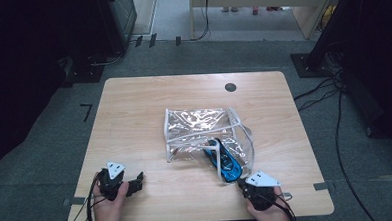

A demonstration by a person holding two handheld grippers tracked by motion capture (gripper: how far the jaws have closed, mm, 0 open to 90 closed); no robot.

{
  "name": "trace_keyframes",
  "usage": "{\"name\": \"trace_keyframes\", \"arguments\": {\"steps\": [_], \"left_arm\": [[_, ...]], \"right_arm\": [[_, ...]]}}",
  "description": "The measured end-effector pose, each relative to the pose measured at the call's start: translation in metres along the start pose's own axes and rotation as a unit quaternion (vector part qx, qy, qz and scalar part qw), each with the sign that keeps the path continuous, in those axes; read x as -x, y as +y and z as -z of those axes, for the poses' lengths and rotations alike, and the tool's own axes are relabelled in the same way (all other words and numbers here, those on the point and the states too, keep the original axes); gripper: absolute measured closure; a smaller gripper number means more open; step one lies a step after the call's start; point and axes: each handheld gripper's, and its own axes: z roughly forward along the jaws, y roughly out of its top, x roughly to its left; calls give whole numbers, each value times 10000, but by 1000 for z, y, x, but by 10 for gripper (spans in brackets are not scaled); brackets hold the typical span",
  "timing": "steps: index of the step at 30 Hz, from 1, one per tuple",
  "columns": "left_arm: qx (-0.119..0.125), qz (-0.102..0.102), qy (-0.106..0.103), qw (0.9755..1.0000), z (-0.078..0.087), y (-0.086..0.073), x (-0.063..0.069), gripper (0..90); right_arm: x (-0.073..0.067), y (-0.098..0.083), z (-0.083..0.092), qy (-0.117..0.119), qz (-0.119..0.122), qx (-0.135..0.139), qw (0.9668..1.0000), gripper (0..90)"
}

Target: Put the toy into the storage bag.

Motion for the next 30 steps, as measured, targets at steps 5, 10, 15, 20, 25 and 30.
{"name": "trace_keyframes", "arguments": {"steps": [5,10,15,20,25,30], "left_arm": [[-1,0,2,10000,0,0,0,91],[0,0,0,10000,0,0,0,91],[0,0,0,10000,0,0,0,91],[1,1,0,10000,0,0,0,91],[2,1,0,10000,0,0,0,91],[1,-2,-1,10000,0,0,0,91]], "right_arm": [[1,5,-4,65,-23,-64,10000,900],[2,10,-9,91,-48,-129,9999,900],[5,17,-16,88,-102,-131,9998,900],[4,23,-22,92,-107,-98,9999,900],[5,22,-18,110,-119,181,9997,803],[6,26,-15,94,108,386,9992,475]]}}
